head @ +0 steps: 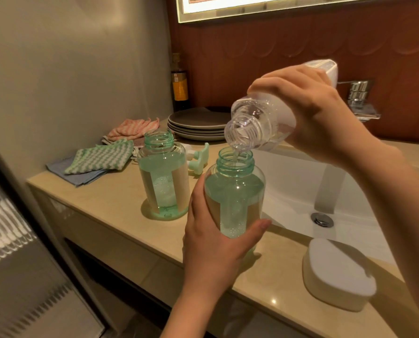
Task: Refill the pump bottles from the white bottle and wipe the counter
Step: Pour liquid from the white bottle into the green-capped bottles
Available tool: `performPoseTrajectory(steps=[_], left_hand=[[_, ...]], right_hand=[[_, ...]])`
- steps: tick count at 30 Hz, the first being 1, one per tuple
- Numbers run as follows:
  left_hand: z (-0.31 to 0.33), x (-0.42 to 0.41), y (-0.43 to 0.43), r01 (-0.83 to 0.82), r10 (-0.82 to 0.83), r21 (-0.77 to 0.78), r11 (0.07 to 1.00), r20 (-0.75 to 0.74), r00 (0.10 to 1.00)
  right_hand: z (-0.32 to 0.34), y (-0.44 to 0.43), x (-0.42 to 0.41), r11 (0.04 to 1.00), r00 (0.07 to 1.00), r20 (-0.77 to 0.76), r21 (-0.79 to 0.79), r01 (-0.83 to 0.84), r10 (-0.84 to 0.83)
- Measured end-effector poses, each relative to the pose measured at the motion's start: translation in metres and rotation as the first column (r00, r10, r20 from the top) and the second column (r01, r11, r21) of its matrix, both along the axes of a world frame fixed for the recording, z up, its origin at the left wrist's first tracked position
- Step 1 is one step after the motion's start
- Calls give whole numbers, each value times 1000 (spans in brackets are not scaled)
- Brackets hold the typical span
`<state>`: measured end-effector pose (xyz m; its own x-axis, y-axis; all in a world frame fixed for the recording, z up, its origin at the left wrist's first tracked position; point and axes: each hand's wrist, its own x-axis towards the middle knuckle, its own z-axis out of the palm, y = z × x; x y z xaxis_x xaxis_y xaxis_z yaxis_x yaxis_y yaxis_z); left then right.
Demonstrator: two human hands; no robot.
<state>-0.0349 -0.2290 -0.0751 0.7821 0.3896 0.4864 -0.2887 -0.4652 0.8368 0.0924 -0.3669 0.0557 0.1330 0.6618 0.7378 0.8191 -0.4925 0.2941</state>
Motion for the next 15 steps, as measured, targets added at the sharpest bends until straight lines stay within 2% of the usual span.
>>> performPoseTrajectory(steps=[15], left_hand=[[0, -1, -1, 7, -7, -6, 1000, -2, 1000]], right_hand=[[1, 0, 1, 1000, 1000, 16, -4, 13, -13]])
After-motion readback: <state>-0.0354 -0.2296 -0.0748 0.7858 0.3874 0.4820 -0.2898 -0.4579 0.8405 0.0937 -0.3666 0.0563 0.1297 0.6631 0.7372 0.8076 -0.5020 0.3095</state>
